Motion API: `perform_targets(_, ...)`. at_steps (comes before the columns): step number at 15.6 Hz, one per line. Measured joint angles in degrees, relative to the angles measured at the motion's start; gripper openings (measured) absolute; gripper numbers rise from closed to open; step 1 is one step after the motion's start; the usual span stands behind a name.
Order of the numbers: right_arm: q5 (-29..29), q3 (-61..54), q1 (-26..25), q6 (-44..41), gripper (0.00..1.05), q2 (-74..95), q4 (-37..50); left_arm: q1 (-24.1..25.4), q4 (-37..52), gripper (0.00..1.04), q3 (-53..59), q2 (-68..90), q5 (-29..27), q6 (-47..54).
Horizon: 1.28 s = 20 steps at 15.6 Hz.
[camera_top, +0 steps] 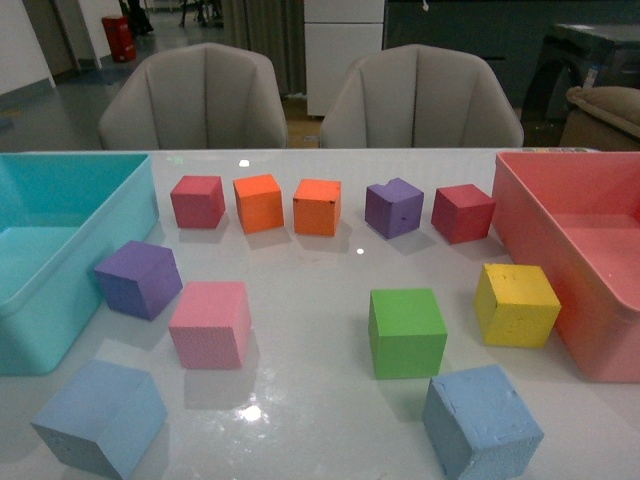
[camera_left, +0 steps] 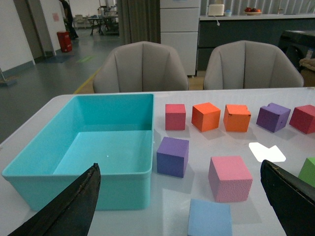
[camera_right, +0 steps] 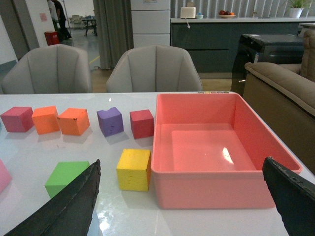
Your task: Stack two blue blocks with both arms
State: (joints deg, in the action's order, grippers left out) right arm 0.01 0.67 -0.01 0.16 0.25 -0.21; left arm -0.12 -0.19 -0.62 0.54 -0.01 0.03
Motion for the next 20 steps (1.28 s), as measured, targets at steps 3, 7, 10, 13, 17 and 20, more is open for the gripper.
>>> perform_targets(3,0.0,0.0,0.0,-0.02,0.98,0.0,0.02,0.0,0.0,0.98,0.0,0.0,0.0,0.0)
perform_targets(7,0.0,0.0,0.0,0.0,0.98,0.0,0.0,0.0,0.0,0.98,0.0,0.0,0.0,0.0)
perform_targets(10,0.0,0.0,0.0,-0.02,0.98,0.0,0.02,0.0,0.0,0.98,0.0,0.0,0.0,0.0)
perform_targets(13,0.0,0.0,0.0,-0.02,0.98,0.0,0.0,0.0,0.0,0.98,0.0,0.0,0.0,0.0)
perform_targets(17,0.0,0.0,0.0,-0.02,0.98,0.0,0.0,0.0,0.0,0.98,0.0,-0.02,0.0,0.0)
perform_targets(20,15.65,4.37,6.56,-3.48,0.98,15.56,7.39,0.0,0.04,0.98,-0.02,0.0,0.02,0.0)
